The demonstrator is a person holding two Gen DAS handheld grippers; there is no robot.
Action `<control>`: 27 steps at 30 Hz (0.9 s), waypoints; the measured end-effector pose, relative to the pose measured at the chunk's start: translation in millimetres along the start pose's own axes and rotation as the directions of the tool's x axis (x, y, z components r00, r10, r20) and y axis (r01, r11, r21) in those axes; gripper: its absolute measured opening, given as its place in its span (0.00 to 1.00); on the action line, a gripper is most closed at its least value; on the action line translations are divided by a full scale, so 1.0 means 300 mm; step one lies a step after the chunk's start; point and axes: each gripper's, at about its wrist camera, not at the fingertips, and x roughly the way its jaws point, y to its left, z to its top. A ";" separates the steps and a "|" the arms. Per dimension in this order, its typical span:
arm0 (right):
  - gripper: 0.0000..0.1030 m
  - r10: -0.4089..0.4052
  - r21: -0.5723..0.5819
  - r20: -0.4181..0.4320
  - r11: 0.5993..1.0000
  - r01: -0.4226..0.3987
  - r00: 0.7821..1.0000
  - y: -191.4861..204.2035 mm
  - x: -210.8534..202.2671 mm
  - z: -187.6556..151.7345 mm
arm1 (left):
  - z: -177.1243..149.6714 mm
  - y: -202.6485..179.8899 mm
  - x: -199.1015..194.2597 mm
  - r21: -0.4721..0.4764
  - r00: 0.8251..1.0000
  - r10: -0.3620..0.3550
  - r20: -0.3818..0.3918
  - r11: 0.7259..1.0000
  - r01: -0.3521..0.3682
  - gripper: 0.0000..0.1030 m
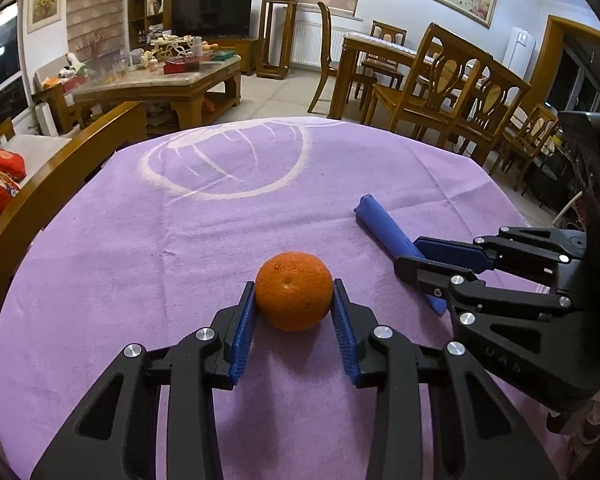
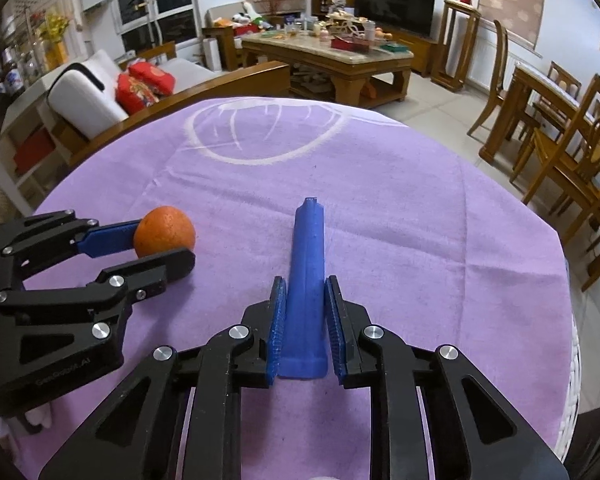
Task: Collect trash
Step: 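Carry the orange and blue tube over the trash bin with both tools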
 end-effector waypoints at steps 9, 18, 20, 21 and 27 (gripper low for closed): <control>0.17 0.070 0.104 0.060 0.992 -0.076 0.996 -0.058 -0.115 -0.080 | -0.006 -0.011 -0.021 0.008 0.999 -0.019 0.025 1.000 0.019 0.35; 0.17 0.111 0.248 0.228 0.954 -0.168 0.967 -0.192 -0.415 -0.288 | -0.019 -0.170 -0.115 0.094 0.989 -0.111 0.097 0.990 0.102 0.34; 0.17 0.100 0.282 0.260 0.944 -0.175 0.960 -0.231 -0.480 -0.343 | -0.023 -0.235 -0.140 0.124 0.985 -0.135 0.111 0.985 0.121 0.34; 0.17 0.089 0.303 0.281 0.937 -0.176 0.956 -0.260 -0.522 -0.378 | -0.025 -0.270 -0.151 0.140 0.982 -0.150 0.116 0.981 0.133 0.34; 0.17 -0.011 0.401 0.355 0.905 -0.142 0.935 -0.408 -0.713 -0.548 | -0.038 -0.519 -0.218 0.252 0.959 -0.247 0.141 0.945 0.207 0.34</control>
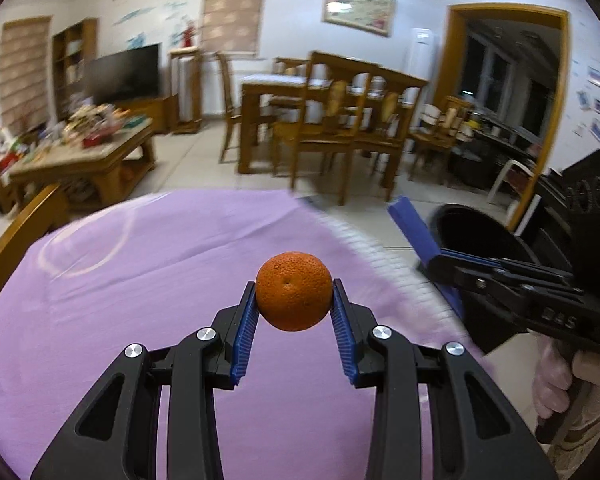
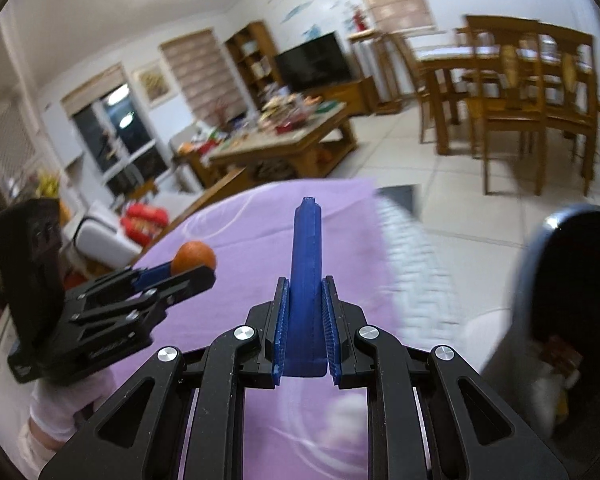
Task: Collect trash
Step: 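Carry the orange and blue tube over the trash bin with both tools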
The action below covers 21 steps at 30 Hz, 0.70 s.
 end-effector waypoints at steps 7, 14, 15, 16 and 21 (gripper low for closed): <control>0.17 -0.112 0.139 0.105 0.985 0.097 0.988 -0.267 -0.257 -0.030 | 0.049 -0.302 0.072 0.112 0.993 -0.119 0.008 0.987 0.117 0.34; 0.17 -0.195 0.288 0.161 0.947 0.143 0.968 -0.539 -0.423 -0.084 | 0.056 -0.544 0.179 0.195 0.980 -0.197 -0.027 0.960 0.198 0.34; 0.17 -0.207 0.307 0.165 0.940 0.149 0.964 -0.579 -0.443 -0.094 | 0.050 -0.567 0.191 0.201 0.978 -0.204 -0.033 0.958 0.206 0.34; 0.17 -0.222 0.327 0.169 0.932 0.157 0.960 -0.623 -0.465 -0.108 | 0.050 -0.590 0.205 0.206 0.977 -0.209 -0.040 0.955 0.213 0.34; 0.17 -0.261 0.397 0.162 0.900 0.179 0.952 -0.767 -0.513 -0.164 | 0.043 -0.707 0.296 0.229 0.969 -0.234 -0.080 0.942 0.247 0.34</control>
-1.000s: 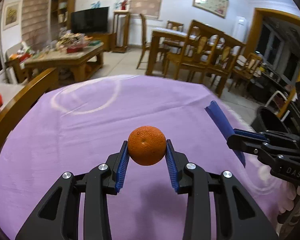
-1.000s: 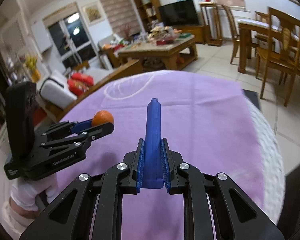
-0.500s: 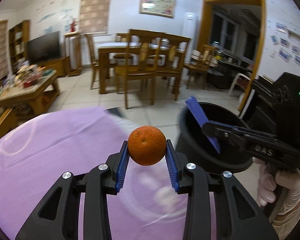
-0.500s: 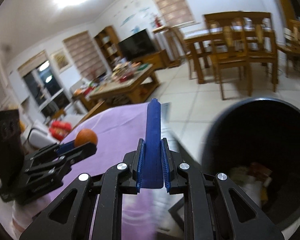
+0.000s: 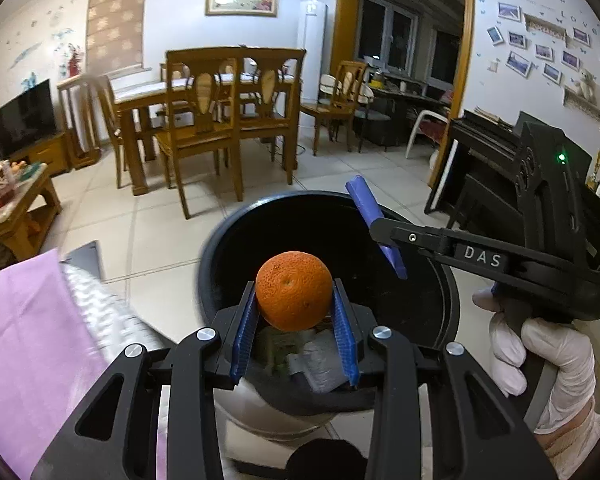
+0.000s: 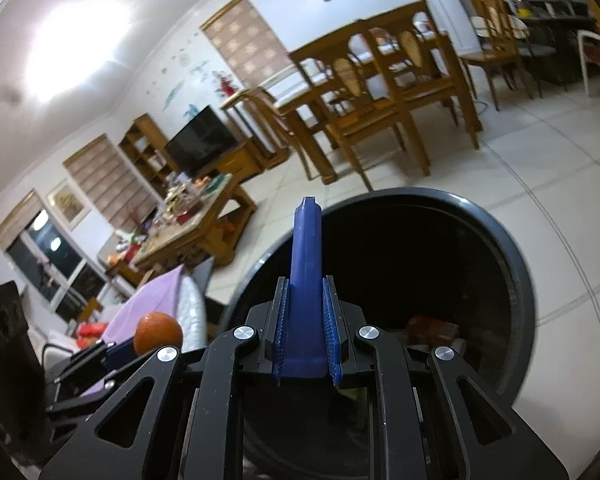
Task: Collect trash
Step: 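Carry the orange and blue tube over the trash bin with both tools, then open both tools to drop the orange and tube into the bin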
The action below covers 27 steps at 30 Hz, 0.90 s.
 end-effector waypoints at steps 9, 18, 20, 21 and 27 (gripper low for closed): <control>0.17 -0.085 0.062 -0.006 0.994 0.085 0.996 -0.171 0.033 0.005 | 0.001 -0.107 0.144 0.045 0.998 -0.031 -0.059 0.998 0.034 0.34; 0.17 -0.116 0.081 -0.015 0.990 0.117 0.993 -0.190 0.072 -0.003 | -0.005 -0.149 0.209 0.072 0.995 -0.046 -0.091 0.996 0.053 0.35; 0.17 -0.126 0.075 -0.013 0.989 0.126 0.992 -0.184 0.081 -0.001 | -0.003 -0.157 0.221 0.074 0.994 -0.046 -0.096 0.996 0.054 0.35; 0.17 -0.128 0.073 -0.013 0.989 0.128 0.992 -0.180 0.085 0.001 | -0.004 -0.160 0.224 0.075 0.994 -0.047 -0.099 0.996 0.054 0.35; 0.18 -0.138 0.066 -0.013 0.988 0.139 0.990 -0.171 0.088 -0.004 | -0.002 -0.157 0.231 0.075 0.993 -0.044 -0.109 0.996 0.052 0.35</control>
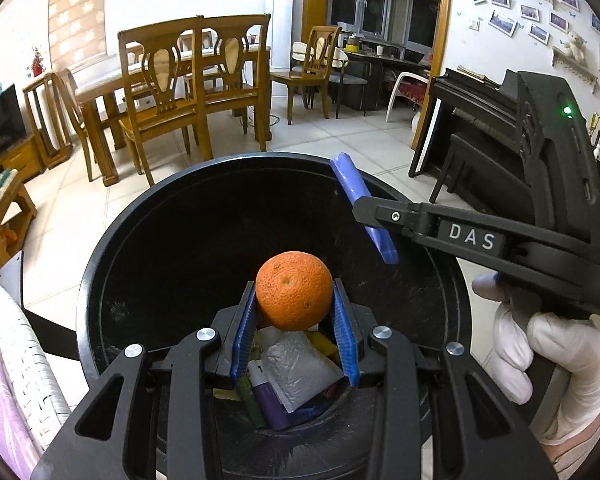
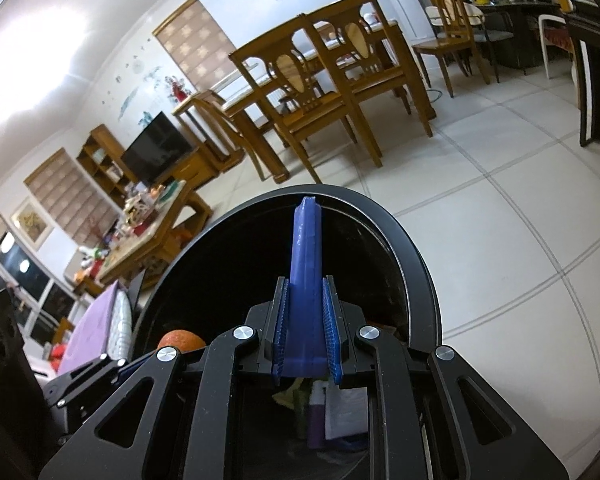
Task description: Collect trash
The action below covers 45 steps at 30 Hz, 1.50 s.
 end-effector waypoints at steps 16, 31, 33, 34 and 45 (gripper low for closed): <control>0.42 -0.005 -0.031 0.037 0.999 0.006 0.999 0.046 -0.029 -0.011 | 0.012 -0.030 -0.017 0.021 0.999 0.029 0.021 0.999 -0.030 0.87; 0.87 -0.021 -0.030 0.059 0.999 0.023 0.998 0.071 -0.056 -0.010 | -0.023 0.022 -0.076 -0.036 1.000 -0.001 0.012 0.999 0.001 0.95; 0.90 -0.023 -0.033 0.062 0.999 0.025 0.998 0.082 -0.055 -0.012 | -0.035 0.042 -0.098 -0.051 1.000 0.016 0.017 0.999 -0.016 0.95; 0.94 -0.025 -0.035 0.063 0.999 0.028 0.998 0.089 -0.055 -0.012 | -0.039 0.050 -0.108 -0.056 0.999 0.027 0.020 0.998 -0.026 0.95; 0.95 -0.070 -0.063 0.025 0.995 0.071 0.997 0.229 -0.035 -0.052 | -0.141 0.200 -0.327 -0.160 0.974 0.201 0.105 0.970 -0.183 0.95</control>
